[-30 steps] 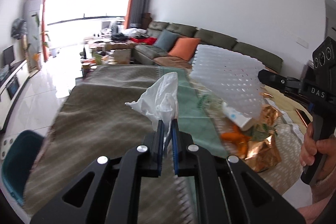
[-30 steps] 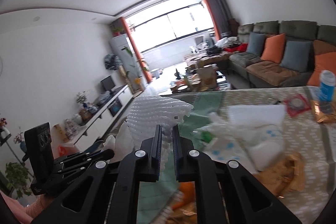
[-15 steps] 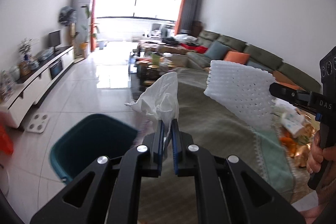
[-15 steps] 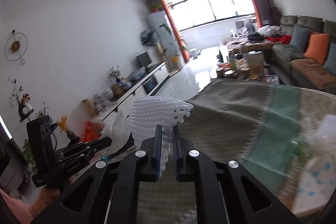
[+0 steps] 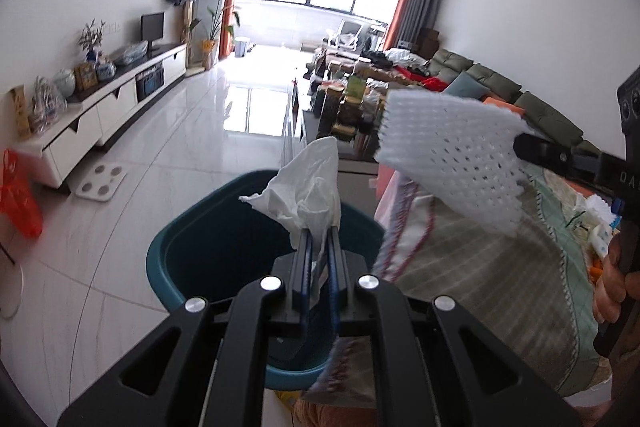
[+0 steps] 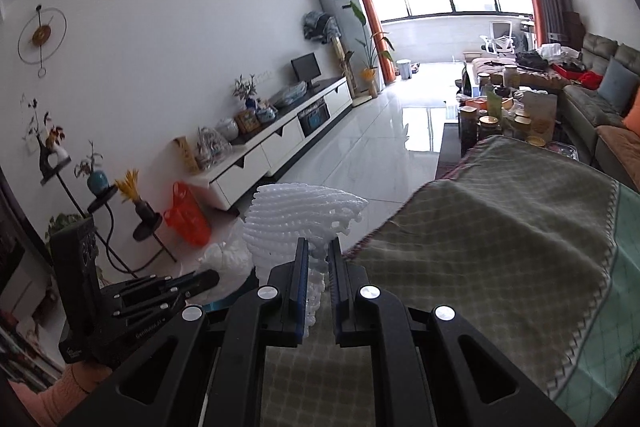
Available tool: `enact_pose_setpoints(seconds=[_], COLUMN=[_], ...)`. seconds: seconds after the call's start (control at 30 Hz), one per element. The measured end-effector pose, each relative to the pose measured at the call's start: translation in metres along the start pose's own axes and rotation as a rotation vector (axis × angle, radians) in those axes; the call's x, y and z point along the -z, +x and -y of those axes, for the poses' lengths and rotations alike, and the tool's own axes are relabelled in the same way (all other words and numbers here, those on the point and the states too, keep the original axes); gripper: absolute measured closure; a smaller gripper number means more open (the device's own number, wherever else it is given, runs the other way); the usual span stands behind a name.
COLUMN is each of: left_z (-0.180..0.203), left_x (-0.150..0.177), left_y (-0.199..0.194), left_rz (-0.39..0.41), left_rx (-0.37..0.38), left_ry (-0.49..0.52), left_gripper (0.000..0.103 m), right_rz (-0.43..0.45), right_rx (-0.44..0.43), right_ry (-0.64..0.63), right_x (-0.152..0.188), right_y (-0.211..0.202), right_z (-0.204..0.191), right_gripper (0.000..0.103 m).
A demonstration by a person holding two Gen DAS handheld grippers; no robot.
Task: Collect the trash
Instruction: 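Carry the tissue and foam net to the teal bin and release both, then move both tools back over the table toward the gold foil wrappers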
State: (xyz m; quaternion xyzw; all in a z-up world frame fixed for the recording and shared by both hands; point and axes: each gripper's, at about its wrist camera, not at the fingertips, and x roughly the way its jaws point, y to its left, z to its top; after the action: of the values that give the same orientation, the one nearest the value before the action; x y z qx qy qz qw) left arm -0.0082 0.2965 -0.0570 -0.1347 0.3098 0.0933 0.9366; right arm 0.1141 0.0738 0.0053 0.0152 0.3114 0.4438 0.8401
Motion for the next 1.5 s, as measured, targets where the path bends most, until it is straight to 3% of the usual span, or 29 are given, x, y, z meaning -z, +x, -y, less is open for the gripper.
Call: enact_pose_setpoints(seconds=[0.57,0.77,1.0,1.17,1.27,1.5], left_z=[-0.027,-0.032,-0.038,-0.033,-0.023,0.039], left_x=[0.013,0.014,0.014,0.013,0.009,0.004], left_y=[0.022,0.025,0.025,0.015,0.003,-0.028], left_rz=[-0.069,-0.085,-0.092,-0.06,-0.016,0.088], left_rx=[-0.009,-0.007,-0.021,-0.033,-0.024,0.112], left_ry=[-0.104,-0.133,-0.164,-0.151,-0.122,0.045], left_gripper=[0.092,0.083,0.076,0.073,0.065,0.054], right_rz=[-0.169,-0.215,-0.252,-0.237,-0.211,-0.101], right_rx=[0.015,0.021,0.012,-0.011,-0.029,-0.034], right_ry=[-0.086,-0.085,-0.06,-0.029,-0.014,-0.026], right_x=[-0.003,0.003,0.006,0.008,0.009,0.011], right_y=[0.079,0.096,0.105,0.094,0.077,0.012], right_z=[-0.043,-0.047,-0.044,-0.036,-0.034,-0.029], right_gripper=[0.091,0.088,0.072,0.069,0.065,0.05])
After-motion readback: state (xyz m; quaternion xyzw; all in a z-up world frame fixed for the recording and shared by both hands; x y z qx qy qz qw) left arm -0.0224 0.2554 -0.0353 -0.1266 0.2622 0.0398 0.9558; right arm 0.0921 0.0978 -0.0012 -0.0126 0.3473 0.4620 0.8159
